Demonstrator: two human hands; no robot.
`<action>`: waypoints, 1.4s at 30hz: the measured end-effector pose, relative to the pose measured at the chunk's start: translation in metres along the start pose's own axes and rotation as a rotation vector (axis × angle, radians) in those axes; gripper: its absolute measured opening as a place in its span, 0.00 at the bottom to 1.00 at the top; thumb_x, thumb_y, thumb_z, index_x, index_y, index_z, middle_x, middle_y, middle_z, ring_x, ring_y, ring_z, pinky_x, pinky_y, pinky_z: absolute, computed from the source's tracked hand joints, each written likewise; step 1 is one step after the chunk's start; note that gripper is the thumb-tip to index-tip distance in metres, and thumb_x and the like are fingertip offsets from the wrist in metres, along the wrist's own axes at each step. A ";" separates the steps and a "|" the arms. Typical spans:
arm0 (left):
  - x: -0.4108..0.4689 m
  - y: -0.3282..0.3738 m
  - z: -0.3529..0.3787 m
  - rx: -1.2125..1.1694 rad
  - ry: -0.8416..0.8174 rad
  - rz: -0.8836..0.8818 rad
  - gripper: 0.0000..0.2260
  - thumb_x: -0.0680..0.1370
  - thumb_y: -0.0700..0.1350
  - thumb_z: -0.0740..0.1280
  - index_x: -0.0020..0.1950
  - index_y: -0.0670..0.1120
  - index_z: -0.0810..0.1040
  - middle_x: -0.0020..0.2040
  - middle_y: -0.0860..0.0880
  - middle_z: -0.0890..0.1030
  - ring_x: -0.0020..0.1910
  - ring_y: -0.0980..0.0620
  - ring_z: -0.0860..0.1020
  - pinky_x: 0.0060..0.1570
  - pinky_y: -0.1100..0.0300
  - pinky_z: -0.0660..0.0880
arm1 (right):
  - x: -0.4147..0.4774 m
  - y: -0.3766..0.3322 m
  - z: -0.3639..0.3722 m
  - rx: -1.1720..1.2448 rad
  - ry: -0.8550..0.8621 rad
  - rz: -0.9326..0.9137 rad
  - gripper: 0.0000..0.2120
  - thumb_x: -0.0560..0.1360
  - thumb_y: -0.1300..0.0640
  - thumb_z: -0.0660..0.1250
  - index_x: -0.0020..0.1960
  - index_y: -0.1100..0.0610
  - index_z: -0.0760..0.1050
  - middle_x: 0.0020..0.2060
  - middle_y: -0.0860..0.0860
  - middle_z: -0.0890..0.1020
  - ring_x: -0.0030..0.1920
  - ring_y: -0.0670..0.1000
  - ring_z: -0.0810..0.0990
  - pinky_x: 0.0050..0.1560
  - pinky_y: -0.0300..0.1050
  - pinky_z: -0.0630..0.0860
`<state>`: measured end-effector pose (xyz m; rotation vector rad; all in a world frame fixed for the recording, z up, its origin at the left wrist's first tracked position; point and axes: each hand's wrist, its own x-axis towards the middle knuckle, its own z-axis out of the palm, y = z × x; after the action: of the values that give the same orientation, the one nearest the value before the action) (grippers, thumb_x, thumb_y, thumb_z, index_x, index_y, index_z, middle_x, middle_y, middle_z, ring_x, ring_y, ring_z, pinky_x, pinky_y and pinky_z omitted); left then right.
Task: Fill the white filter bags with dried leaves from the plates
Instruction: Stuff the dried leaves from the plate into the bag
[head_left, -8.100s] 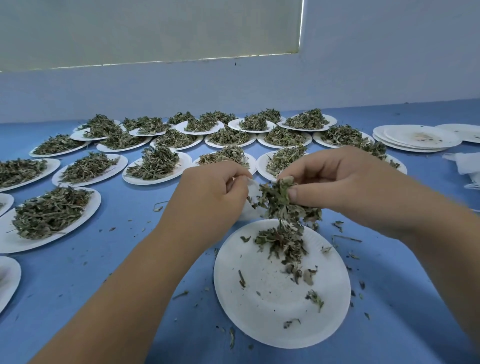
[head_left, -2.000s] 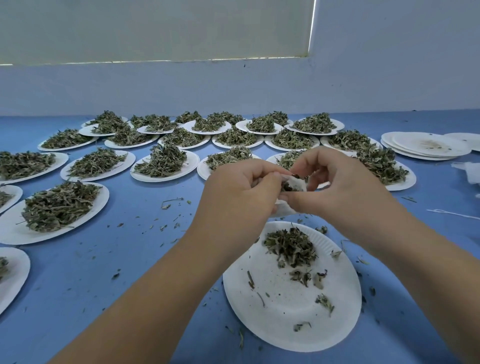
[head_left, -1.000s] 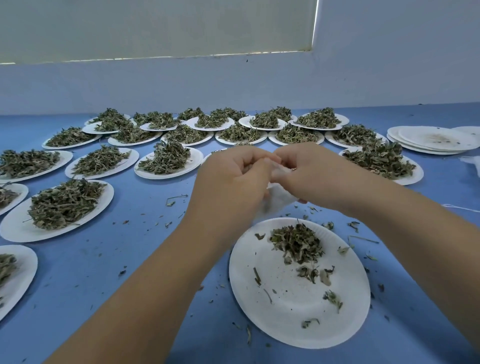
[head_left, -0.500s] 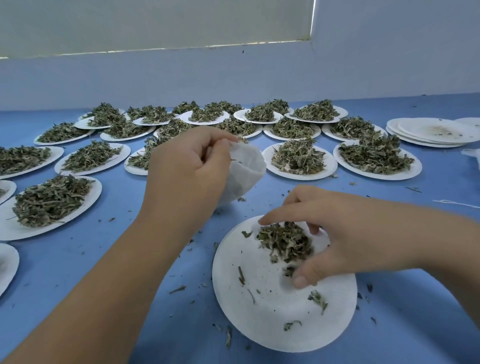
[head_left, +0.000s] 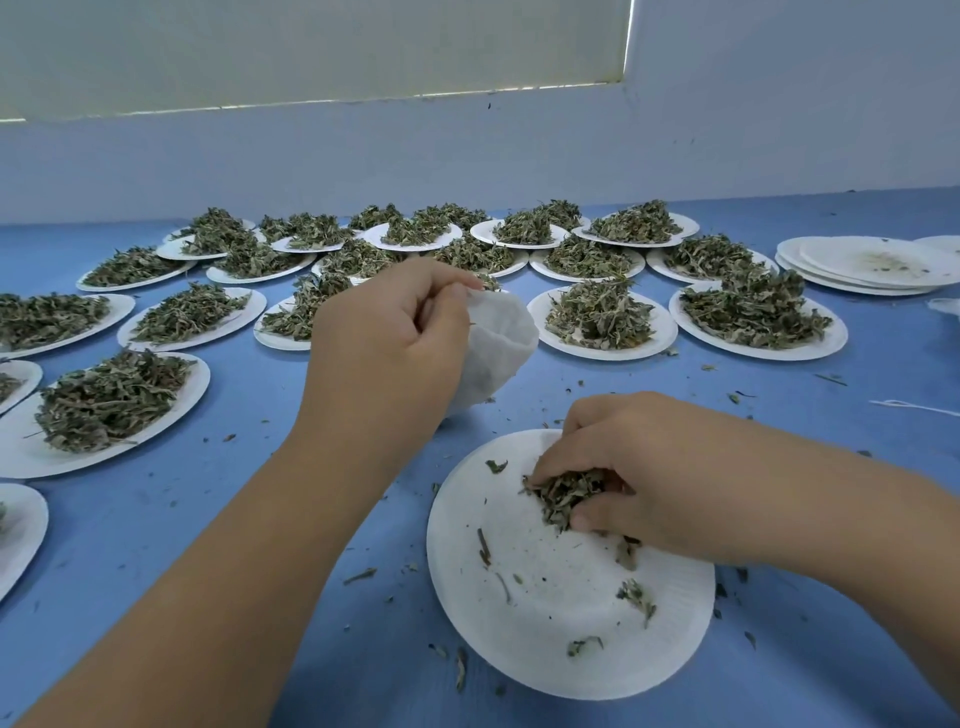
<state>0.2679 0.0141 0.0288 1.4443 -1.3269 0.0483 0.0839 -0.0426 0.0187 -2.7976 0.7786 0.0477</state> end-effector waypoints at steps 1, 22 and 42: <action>0.000 -0.001 0.000 0.017 0.011 0.015 0.12 0.79 0.41 0.63 0.44 0.57 0.80 0.26 0.61 0.74 0.28 0.64 0.71 0.29 0.75 0.64 | 0.000 -0.001 0.000 -0.009 0.003 0.004 0.17 0.77 0.46 0.65 0.65 0.36 0.71 0.54 0.37 0.70 0.44 0.37 0.66 0.40 0.29 0.63; -0.011 0.003 0.011 0.145 -0.171 0.101 0.09 0.79 0.40 0.64 0.47 0.49 0.83 0.28 0.70 0.73 0.28 0.68 0.71 0.27 0.75 0.63 | -0.010 -0.001 -0.012 0.305 0.165 -0.041 0.09 0.70 0.53 0.68 0.47 0.40 0.82 0.41 0.39 0.82 0.37 0.41 0.80 0.41 0.45 0.79; -0.020 0.014 0.017 0.067 -0.233 0.178 0.11 0.76 0.44 0.62 0.47 0.48 0.85 0.22 0.56 0.69 0.24 0.59 0.68 0.25 0.71 0.62 | -0.006 0.008 -0.025 0.654 0.422 0.101 0.03 0.70 0.56 0.72 0.39 0.49 0.81 0.25 0.47 0.79 0.26 0.43 0.76 0.27 0.33 0.71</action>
<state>0.2402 0.0192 0.0188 1.4157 -1.6572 0.0425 0.0735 -0.0521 0.0421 -2.1573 0.8318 -0.6724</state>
